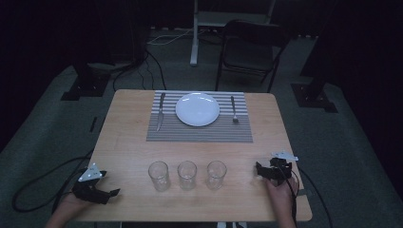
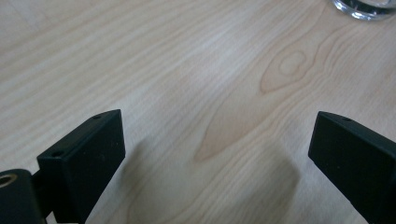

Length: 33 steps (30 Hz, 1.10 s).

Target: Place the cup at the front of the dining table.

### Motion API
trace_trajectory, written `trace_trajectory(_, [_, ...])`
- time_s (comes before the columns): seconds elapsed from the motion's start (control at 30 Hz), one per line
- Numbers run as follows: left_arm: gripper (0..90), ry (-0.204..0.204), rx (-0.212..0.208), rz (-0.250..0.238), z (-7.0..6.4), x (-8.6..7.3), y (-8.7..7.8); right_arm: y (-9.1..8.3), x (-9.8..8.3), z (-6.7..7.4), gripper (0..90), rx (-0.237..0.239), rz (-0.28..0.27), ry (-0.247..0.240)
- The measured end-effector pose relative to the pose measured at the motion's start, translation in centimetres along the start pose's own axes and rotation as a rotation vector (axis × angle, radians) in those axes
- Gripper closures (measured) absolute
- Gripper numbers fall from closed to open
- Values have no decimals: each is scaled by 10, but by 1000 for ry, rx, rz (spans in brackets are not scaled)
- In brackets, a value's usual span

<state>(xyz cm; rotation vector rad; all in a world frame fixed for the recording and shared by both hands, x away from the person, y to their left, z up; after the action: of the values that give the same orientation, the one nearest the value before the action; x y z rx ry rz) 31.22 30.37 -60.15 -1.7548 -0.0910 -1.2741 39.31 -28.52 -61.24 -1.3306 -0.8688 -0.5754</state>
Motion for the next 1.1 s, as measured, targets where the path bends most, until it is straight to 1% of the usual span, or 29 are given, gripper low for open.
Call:
trace_trajectory(0.07, [42, 3, -8, -2, -3, 3, 1, 0, 0, 0, 124, 0, 0, 0])
trace_trajectory(0.1, [42, 5, -20, -4, -4, 5, 1, 0, 0, 0, 124, 0, 0, 1])
trace_trajectory(0.13, [43, 11, -16, -9, -5, 7, 1, 0, 0, 0, 124, 0, 0, 0])
trace_trajectory(0.17, [43, 13, -22, -11, -6, 9, 1, 0, 0, 0, 124, 0, 0, 0])
trace_trajectory(0.27, [43, 15, -57, -27, -12, 15, 2, 0, 0, 0, 124, 0, 0, 1])
trace_trajectory(0.3, [43, 26, -61, -40, -15, 20, 2, 0, 0, 0, 124, 0, 0, 0])
trace_trajectory(0.33, [43, 29, -70, -40, -16, 21, 2, 0, 0, 0, 124, 0, 0, 0])
trace_trajectory(0.37, [43, 25, -91, -51, -19, 25, 1, 0, 0, 0, 124, 0, 0, 0])
trace_trajectory(0.4, [43, 33, -84, -60, -19, 29, 1, 0, 0, 0, 124, 0, 0, 0])
trace_trajectory(0.43, [43, 34, -96, -63, -21, 31, 1, 0, 0, 0, 124, 0, -1, 0])
trace_trajectory(0.47, [43, 39, -99, -70, -22, 35, 1, 0, 0, 0, 124, 0, 0, 0])
trace_trajectory(0.5, [43, 45, -97, -71, -22, 37, 1, 0, 0, 0, 124, 0, 0, 0])
trace_trajectory(0.53, [43, 53, -109, -70, -25, 41, 1, 0, 0, 0, 124, 0, 0, 0])
trace_trajectory(0.57, [43, 62, -108, -74, -26, 43, 0, 0, 0, 0, 124, 0, 0, 0])
trace_trajectory(0.63, [43, 82, -127, -72, -31, 50, 0, 0, 0, 0, 124, 0, 0, 0])
trace_trajectory(0.67, [43, 93, -124, -75, -32, 53, -1, 0, 0, 0, 124, 0, 0, 0])
trace_trajectory(0.7, [43, 100, -136, -76, -34, 58, -2, 0, 0, 0, 124, 0, 0, 0])
trace_trajectory(0.77, [43, 115, -137, -88, -37, 65, -3, 0, 0, 0, 125, 0, 0, 0])
trace_trajectory(0.8, [43, 118, -151, -87, -39, 68, -3, 0, 0, 0, 126, 0, -1, 0])
trace_trajectory(0.83, [43, 134, -152, -96, -41, 74, -3, 0, 0, 0, 128, -1, -1, 1])
trace_trajectory(0.9, [43, 146, -163, -98, -44, 81, -3, 0, 0, 0, 128, -1, -1, 2])
trace_trajectory(0.93, [43, 152, -163, -101, -45, 84, -3, 0, 0, 0, 128, -1, -1, 2])
trace_trajectory(0.97, [43, 159, -173, -101, -47, 88, -3, 0, 0, 0, 128, -1, -1, 2])
trace_trajectory(1.0, [43, 169, -175, -107, -49, 92, -3, 0, 0, 0, 128, -1, -1, 2])
trace_trajectory(1.07, [43, 173, -192, -113, -52, 98, -2, 0, 0, 0, 128, -1, -2, -1])
trace_trajectory(1.1, [43, 180, -195, -123, -54, 105, -2, 0, 0, 0, 128, -1, -2, -1])
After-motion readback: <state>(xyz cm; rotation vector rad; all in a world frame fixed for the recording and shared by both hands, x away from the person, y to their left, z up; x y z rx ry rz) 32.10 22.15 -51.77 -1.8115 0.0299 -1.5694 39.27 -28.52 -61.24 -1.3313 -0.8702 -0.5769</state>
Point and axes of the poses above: each handheld gripper's, and its own axes: y roughly forward along the jaws, x roughly out of its top, z roughly to its left, the point moved 9 cm from there along y, roughly forward along the jaws, and after that the axes turned 8 degrees about -z, right-handed, at the moved point
